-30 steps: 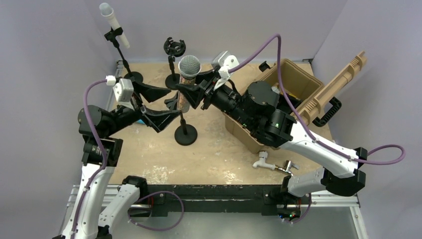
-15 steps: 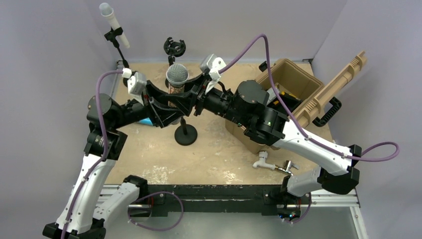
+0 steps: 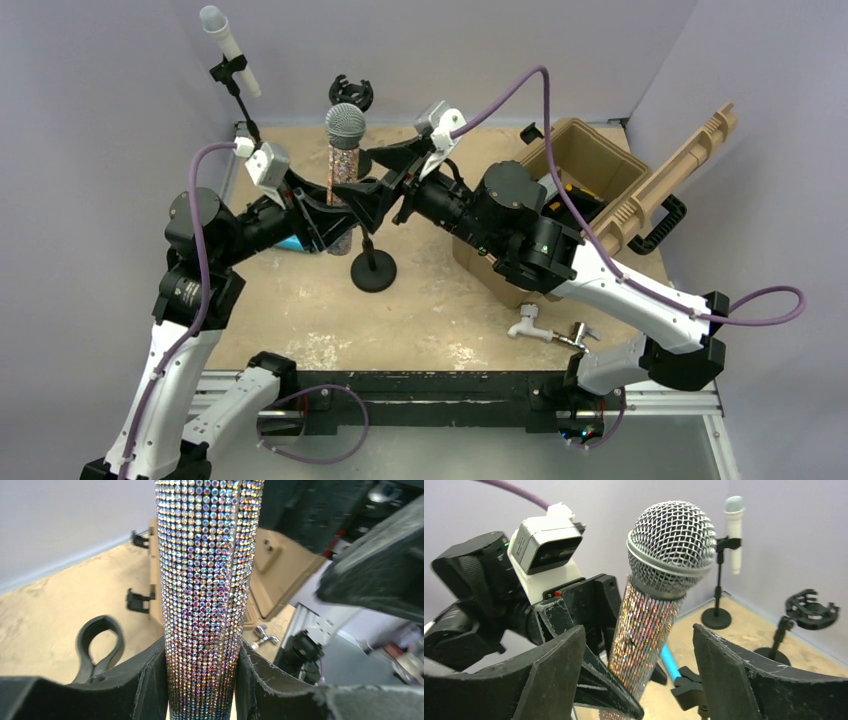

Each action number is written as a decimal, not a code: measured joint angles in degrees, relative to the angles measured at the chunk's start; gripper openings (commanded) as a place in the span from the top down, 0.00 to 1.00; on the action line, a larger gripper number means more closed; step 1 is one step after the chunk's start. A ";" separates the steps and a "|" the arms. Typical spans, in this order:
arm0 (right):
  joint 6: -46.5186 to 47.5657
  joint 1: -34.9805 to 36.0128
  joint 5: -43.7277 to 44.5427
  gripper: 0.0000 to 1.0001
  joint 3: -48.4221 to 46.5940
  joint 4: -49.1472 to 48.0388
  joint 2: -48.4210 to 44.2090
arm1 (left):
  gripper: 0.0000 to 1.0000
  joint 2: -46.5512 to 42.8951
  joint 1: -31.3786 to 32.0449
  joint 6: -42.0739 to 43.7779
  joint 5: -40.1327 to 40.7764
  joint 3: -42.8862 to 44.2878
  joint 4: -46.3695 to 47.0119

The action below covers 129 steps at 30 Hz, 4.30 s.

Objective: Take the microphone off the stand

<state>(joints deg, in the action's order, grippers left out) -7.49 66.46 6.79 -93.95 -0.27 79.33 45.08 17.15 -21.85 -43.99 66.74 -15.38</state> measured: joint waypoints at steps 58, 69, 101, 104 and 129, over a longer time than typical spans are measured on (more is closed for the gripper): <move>2.34 0.00 15.30 0.21 15.67 -8.39 -15.63 | 0.59 42.47 -24.74 -62.23 69.02 -10.69 -39.19; 2.58 0.00 16.50 0.21 16.00 -8.52 -15.80 | 0.47 47.82 -24.81 -62.60 66.45 -10.69 -35.43; 2.36 0.00 14.84 0.22 16.44 -7.85 -11.41 | 0.02 -2.21 -25.42 -23.37 35.28 -18.64 -17.11; 2.10 0.00 14.51 0.22 16.41 -7.08 -11.06 | 0.02 -4.83 -25.38 -20.24 22.45 -20.33 -9.44; 0.74 0.00 14.53 0.22 16.09 -6.58 -11.13 | 0.01 10.43 -17.94 -21.55 -10.34 -18.25 11.85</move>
<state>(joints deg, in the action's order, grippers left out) -6.74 66.46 21.32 -77.87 -6.85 68.20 55.51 -0.80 -43.40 -54.33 48.49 -3.53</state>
